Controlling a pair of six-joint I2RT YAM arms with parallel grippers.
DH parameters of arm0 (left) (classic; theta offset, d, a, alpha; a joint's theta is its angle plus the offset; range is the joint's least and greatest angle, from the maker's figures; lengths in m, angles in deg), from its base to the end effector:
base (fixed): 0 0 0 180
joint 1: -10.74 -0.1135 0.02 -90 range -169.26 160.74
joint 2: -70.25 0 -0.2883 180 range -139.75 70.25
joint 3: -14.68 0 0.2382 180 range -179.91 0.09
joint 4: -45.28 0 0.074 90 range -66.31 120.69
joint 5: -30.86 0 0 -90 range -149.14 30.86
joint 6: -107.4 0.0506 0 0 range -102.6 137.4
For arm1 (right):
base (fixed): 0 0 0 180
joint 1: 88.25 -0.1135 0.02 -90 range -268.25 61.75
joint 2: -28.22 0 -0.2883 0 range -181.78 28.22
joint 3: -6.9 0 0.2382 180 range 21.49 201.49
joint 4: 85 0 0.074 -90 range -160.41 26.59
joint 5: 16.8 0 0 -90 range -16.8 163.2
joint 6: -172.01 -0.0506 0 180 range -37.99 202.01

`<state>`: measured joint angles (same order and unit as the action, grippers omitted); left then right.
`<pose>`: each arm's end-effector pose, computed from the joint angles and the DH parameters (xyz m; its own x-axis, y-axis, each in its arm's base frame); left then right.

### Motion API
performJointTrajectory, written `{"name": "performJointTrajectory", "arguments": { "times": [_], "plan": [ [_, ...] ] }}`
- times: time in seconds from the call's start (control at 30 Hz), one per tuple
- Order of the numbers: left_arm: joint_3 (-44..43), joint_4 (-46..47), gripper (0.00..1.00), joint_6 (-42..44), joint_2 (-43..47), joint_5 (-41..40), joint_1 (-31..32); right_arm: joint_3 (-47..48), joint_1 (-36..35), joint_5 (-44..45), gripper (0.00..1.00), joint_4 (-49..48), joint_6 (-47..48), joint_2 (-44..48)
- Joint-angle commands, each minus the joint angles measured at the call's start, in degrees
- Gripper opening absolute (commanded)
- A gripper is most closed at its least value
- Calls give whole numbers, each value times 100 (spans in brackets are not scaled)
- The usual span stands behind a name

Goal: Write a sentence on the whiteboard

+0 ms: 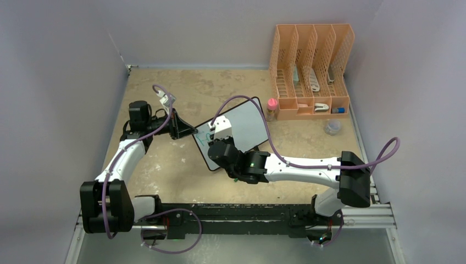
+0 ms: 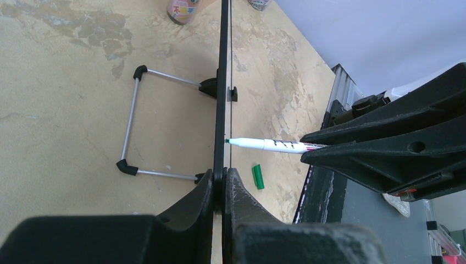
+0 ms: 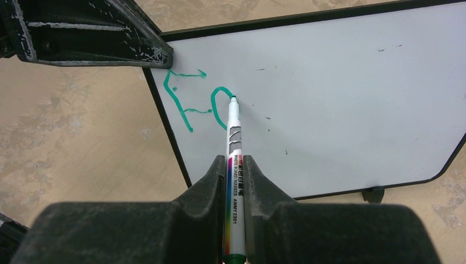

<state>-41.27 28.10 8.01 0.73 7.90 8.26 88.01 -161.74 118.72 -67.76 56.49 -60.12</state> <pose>0.2330 -0.0365 0.2798 -0.6302 -0.0910 -0.7711 0.6800 0.4147 -0.6047 0.1334 0.3230 0.3264 -0.3161 -0.0044 -0.9487 -0.3890 0.9127 0.1254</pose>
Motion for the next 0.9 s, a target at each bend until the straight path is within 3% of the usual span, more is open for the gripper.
{"name": "performJointTrajectory", "arguments": {
  "times": [0.0,0.87],
  "plan": [
    [-135,-105,0,121,-49,116,89,233,54,175,0,-239,54,62],
    [-142,-127,0,130,-44,97,90,-205,60,18,0,279,-532,207]
  ]
}}
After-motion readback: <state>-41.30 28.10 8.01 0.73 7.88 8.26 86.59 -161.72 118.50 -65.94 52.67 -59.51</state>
